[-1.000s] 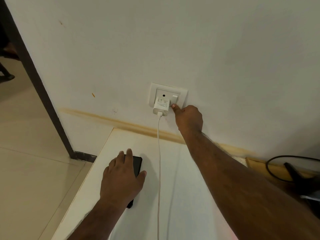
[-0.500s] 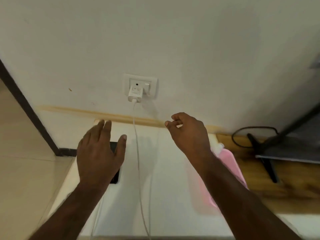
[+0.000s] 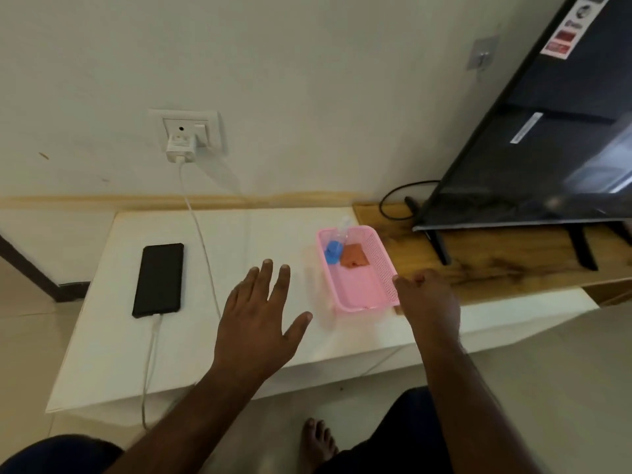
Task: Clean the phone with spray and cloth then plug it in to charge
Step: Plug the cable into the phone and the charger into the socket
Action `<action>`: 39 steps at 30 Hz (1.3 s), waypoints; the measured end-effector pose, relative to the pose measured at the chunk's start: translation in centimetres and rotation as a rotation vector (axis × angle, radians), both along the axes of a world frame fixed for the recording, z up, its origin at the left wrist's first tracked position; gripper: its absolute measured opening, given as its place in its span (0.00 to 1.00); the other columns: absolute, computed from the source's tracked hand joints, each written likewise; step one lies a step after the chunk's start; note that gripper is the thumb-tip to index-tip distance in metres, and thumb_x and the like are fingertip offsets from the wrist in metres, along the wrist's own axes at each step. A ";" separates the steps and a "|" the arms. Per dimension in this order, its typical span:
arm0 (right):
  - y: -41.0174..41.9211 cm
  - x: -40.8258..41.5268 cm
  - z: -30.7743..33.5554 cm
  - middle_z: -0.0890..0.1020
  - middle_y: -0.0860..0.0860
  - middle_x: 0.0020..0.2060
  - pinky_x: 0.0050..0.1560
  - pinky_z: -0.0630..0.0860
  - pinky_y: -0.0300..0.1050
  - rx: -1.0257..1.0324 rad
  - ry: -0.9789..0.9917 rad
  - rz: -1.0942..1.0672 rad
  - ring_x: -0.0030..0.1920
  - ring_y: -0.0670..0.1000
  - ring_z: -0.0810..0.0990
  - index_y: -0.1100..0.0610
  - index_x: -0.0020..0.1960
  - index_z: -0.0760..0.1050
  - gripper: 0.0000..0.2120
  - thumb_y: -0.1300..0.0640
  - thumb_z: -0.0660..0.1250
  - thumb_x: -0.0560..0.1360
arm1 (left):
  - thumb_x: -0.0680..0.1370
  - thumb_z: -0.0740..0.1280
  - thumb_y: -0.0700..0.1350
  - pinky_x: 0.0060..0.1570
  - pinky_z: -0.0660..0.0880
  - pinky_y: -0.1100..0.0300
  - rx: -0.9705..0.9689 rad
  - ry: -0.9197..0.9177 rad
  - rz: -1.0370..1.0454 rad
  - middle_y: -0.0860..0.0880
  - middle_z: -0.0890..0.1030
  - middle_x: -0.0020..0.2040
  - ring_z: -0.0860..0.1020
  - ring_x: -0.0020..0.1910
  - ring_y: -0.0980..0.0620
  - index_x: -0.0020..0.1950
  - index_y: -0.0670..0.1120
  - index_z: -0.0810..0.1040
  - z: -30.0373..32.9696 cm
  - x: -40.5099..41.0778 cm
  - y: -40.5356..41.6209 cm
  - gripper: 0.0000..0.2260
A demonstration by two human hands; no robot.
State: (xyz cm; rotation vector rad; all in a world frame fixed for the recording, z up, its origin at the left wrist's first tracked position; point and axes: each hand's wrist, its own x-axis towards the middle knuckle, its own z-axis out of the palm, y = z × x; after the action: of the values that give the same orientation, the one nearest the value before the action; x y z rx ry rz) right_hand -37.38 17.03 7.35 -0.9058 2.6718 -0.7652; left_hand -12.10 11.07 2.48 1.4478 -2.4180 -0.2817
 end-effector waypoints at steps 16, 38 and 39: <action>-2.8 -2.5 -6.3 0.84 0.64 0.42 0.39 0.84 0.53 -0.091 -0.769 -0.253 0.38 0.59 0.86 0.64 0.60 0.71 0.16 0.54 0.66 0.80 | 0.76 0.48 0.72 0.78 0.50 0.41 0.119 -0.174 -0.018 0.41 0.52 0.82 0.51 0.81 0.39 0.82 0.49 0.51 -2.3 -1.2 -0.6 0.40; -11.4 -3.8 -8.4 0.86 0.59 0.42 0.45 0.84 0.58 -0.342 -0.823 -0.281 0.37 0.57 0.87 0.61 0.52 0.76 0.08 0.55 0.65 0.80 | 0.78 0.55 0.66 0.77 0.50 0.45 0.362 -0.266 -0.111 0.43 0.47 0.83 0.46 0.81 0.41 0.80 0.53 0.50 -7.8 -1.7 -0.8 0.35; -11.7 -3.8 -8.5 0.86 0.59 0.42 0.45 0.84 0.58 -0.353 -0.824 -0.279 0.37 0.57 0.87 0.61 0.53 0.76 0.09 0.55 0.66 0.80 | 0.78 0.55 0.66 0.77 0.49 0.45 0.363 -0.277 -0.113 0.43 0.46 0.83 0.46 0.81 0.40 0.80 0.53 0.50 -7.8 -1.7 -0.8 0.35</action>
State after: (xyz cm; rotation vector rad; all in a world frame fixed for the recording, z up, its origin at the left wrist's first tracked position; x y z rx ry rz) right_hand -41.20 5.31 -1.12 -0.1739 1.9601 -1.3428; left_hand -13.80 10.28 -5.36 1.5879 -2.7877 -0.6106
